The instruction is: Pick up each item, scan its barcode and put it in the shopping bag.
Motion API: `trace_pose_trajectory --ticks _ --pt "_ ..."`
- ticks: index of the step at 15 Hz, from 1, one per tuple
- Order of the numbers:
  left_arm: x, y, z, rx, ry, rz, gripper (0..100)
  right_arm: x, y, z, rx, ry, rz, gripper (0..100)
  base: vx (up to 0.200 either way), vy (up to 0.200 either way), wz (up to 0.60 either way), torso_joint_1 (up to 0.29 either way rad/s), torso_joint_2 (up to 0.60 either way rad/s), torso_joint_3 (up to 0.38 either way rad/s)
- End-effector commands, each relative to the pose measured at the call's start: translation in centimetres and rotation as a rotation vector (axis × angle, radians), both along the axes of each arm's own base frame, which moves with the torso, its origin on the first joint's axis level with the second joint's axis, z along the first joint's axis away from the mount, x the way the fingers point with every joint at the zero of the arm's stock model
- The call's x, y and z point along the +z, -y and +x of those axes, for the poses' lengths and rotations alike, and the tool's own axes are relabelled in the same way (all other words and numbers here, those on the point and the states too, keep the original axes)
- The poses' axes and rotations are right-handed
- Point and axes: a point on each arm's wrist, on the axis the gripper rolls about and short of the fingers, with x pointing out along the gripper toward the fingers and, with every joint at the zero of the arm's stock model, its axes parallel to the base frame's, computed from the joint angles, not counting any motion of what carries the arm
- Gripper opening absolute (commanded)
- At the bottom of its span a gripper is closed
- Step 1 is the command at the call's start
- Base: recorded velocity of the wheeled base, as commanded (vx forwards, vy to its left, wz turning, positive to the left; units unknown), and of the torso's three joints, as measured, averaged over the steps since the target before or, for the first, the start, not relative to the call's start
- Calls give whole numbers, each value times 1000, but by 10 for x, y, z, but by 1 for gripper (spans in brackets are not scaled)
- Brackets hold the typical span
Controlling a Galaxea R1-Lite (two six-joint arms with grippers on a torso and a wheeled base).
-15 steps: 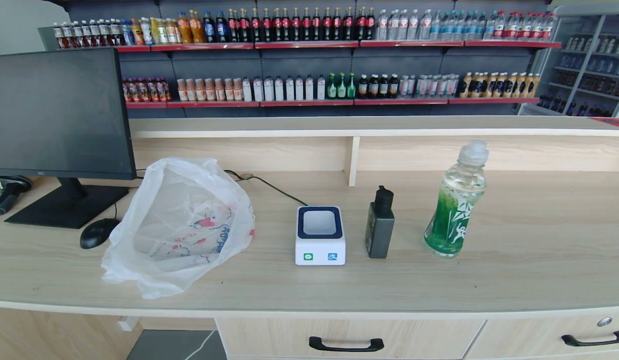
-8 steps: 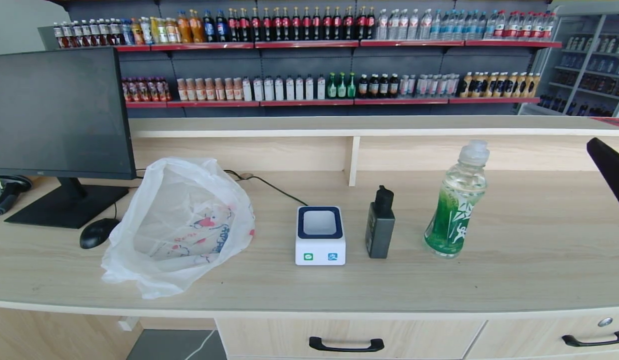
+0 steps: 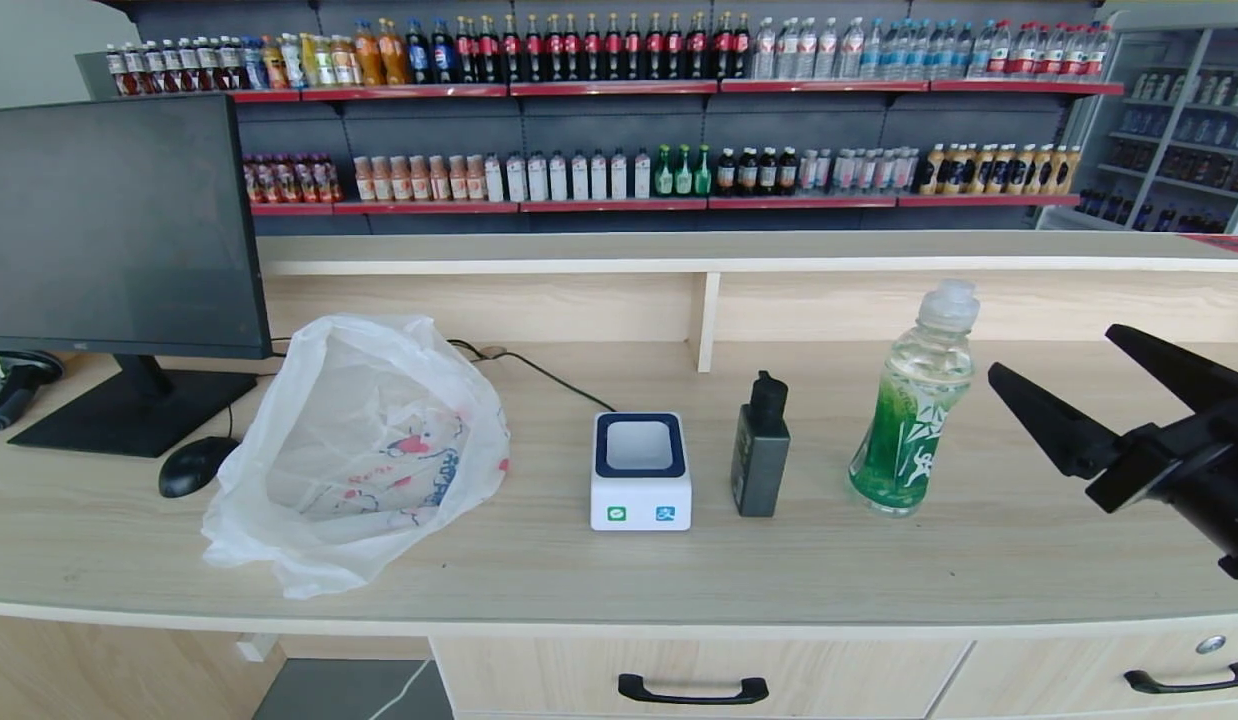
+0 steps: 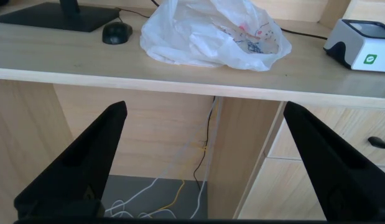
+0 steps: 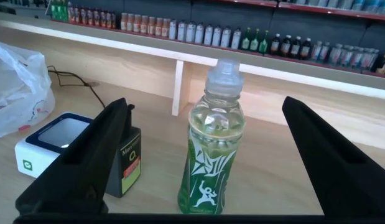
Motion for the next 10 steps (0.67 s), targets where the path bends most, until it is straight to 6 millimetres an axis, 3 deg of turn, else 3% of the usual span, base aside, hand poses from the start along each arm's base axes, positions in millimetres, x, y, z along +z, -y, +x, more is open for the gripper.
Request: trace_pose_trajectory --ticks 1,10 --pt "0 0 0 1 0 0 100 -4 -2 3 8 -20 -4 100 0 0 0 0 0 0" --pt "0 0 0 1 0 0 100 -11 -15 3 75 -27 -6 100 0 0 0 0 0 0"
